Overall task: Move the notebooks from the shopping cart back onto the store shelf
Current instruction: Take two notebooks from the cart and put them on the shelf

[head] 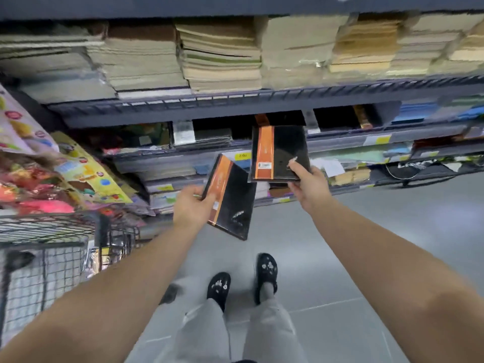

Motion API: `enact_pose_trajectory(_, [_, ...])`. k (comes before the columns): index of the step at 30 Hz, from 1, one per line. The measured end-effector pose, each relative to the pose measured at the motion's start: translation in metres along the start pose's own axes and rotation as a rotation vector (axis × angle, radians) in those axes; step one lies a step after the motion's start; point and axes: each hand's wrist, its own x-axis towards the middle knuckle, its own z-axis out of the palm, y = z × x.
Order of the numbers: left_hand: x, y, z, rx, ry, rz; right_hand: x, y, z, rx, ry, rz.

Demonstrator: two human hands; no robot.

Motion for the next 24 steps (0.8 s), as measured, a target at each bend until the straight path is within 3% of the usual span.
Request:
enact_pose_trajectory(9, [0.001,0.014,0.047,-0.126,0.123,-0.146,0.097,-0.032,0.017,0.184,-0.1,0.188])
enact_pose_trajectory(15, [0.0,0.015,0.068,-0.126,0.148,-0.234,0.119,-0.008,0.007,0.057,-0.261,0.429])
enact_pose_trajectory(24, [-0.006,0.021,0.072,-0.199,0.167,-0.261,0.138,-0.03,0.029,0.178,-0.251,0.361])
